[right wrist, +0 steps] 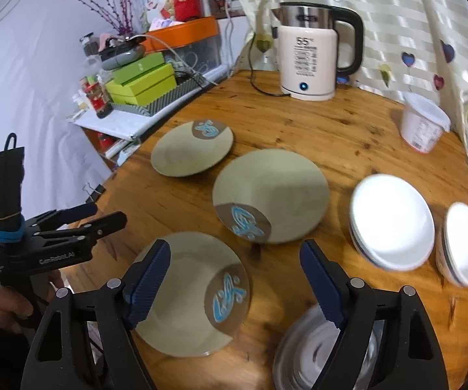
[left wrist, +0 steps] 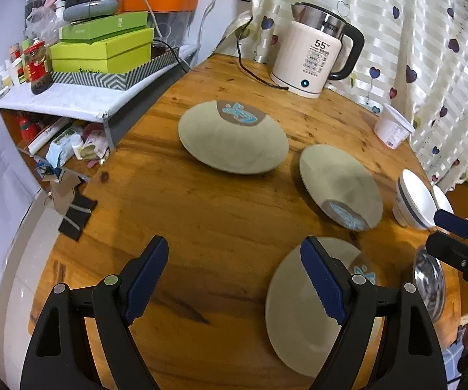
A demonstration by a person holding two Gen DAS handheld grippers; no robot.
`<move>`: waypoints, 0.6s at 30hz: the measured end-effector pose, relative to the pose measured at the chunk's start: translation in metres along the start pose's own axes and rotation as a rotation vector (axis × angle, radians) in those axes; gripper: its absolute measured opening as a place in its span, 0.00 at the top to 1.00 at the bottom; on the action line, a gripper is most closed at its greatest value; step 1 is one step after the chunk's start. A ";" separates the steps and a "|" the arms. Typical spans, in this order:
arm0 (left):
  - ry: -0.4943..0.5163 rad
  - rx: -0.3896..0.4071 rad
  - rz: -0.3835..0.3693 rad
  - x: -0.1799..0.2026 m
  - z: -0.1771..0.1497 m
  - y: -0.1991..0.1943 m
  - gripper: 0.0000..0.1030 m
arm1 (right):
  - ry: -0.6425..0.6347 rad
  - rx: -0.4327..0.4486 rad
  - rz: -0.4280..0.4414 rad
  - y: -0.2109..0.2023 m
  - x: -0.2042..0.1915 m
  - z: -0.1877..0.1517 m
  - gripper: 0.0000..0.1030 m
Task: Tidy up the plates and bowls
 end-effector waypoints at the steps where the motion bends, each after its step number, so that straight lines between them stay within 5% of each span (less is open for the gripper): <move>1: -0.004 -0.001 0.003 -0.002 0.003 0.002 0.18 | -0.009 -0.003 0.003 0.003 -0.002 0.005 0.23; 8: -0.025 0.007 0.020 -0.020 0.023 0.018 0.18 | -0.025 -0.042 0.036 0.032 -0.006 0.033 0.33; 13: -0.058 -0.009 -0.020 -0.029 0.035 0.033 0.18 | 0.006 -0.076 0.081 0.055 -0.004 0.051 0.51; 18: -0.101 -0.019 -0.039 -0.039 0.048 0.046 0.22 | 0.038 -0.109 0.140 0.079 -0.007 0.069 0.52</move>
Point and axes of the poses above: each gripper's, at about its wrist camera, not at the fingertips, and y roughly the way its jaws point, x to its right, z to its top, the point moved 4 cm from there along y, roughly the way its jaws point, and after that the axes turned 1 degree about x, right-handed, at the moved point
